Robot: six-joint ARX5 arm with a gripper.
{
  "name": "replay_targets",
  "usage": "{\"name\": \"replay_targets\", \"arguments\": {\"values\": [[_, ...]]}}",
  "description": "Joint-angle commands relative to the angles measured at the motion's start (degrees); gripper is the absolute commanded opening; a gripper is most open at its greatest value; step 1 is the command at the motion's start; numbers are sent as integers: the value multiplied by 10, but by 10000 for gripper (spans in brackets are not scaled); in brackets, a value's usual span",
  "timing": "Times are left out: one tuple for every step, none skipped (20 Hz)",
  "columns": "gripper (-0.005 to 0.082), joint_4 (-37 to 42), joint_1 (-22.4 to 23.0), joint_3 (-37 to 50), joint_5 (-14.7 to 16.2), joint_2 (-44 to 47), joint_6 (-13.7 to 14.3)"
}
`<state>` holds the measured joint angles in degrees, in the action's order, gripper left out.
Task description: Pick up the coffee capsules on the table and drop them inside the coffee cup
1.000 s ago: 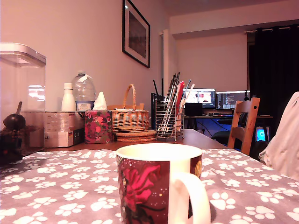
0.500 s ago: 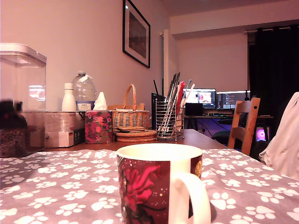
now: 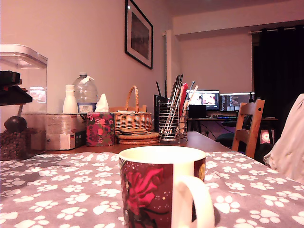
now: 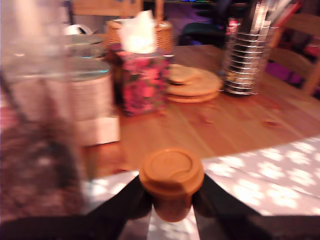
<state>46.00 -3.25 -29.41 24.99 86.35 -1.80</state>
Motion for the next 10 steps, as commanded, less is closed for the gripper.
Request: {"name": "replay_targets", "arguments": {"values": [[77,-12,7,15,2,-21,5],[77,-22,12,18,4,-32,8],[77,-31,16,20,5,-43,8],[77,-38,21,22,7,-54,8],[77,-49,26,23,7,-65,8],[77,-61,31,24,8,-76,8],[77,-70,37,25,9,-86,8],[77,-77,42,27,12,-96,8],[77,-84,47,29,12,-105,8],[77,-92,52,31,13,-114,9]]}}
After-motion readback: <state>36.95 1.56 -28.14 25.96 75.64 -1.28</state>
